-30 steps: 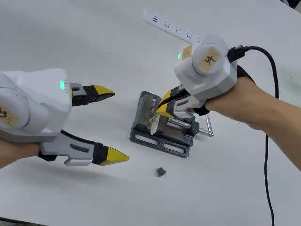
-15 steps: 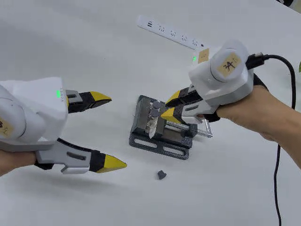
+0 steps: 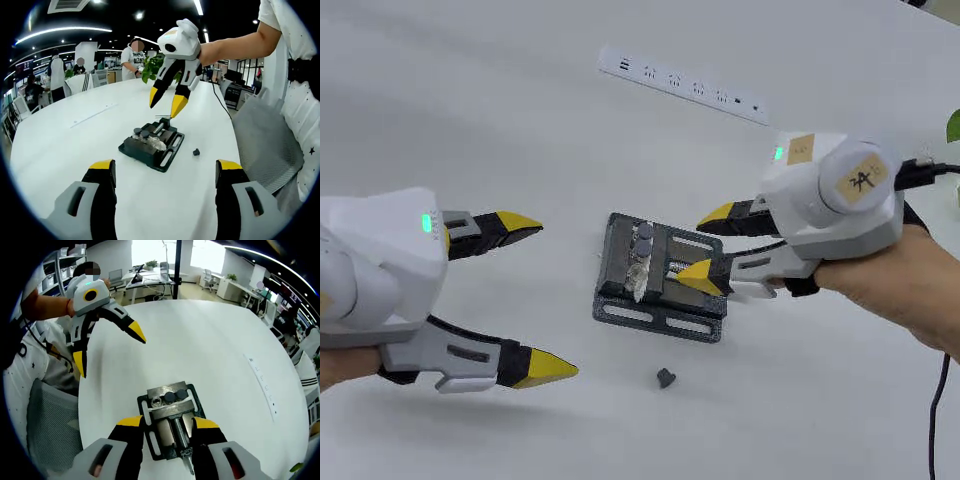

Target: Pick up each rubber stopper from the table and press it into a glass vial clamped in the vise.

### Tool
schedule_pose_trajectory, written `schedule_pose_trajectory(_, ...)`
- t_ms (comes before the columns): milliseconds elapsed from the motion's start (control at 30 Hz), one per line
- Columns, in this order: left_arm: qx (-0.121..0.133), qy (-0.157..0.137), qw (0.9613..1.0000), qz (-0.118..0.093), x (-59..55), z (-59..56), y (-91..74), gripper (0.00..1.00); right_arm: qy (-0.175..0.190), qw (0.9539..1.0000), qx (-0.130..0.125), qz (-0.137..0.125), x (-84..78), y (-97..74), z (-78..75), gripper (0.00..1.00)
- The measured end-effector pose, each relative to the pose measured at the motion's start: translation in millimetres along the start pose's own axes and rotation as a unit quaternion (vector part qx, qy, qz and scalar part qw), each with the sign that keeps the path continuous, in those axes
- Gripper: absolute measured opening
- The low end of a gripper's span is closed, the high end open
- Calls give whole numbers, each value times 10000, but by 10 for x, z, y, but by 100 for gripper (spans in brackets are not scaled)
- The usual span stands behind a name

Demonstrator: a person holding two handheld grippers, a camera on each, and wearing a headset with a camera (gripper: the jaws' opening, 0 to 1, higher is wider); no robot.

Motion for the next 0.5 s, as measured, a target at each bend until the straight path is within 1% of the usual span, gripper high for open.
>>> schedule_pose_trajectory(133, -25, 72, 9999, 85, 25, -25, -5, 81, 208, 9997, -83, -114, -107, -77, 60, 38)
schedule_pose_trajectory(200, -50, 111, 9998, 144, 29, -35, -3, 81, 293, 9994, -119, -163, -156, -103, 82, 43)
schedule_pose_trajectory(300, -104, 195, 9994, 272, 37, -51, 4, 81, 417, 9987, -186, -237, -257, -162, 116, 45)
schedule_pose_trajectory(500, -186, 287, 9986, 412, 66, -66, 17, 81, 648, 9968, -258, -394, -430, -263, 201, 50)
Point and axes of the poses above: the centre of the closed fingertips' face, and the gripper's own axes: y roughly forward along the fingers, z roughly to its left, x roughly out of its top, the point moved 10 cm from there along -y, roughly backward along the fingers, and after that the axes turned 9 degrees about -x, right-handed, at the moved point
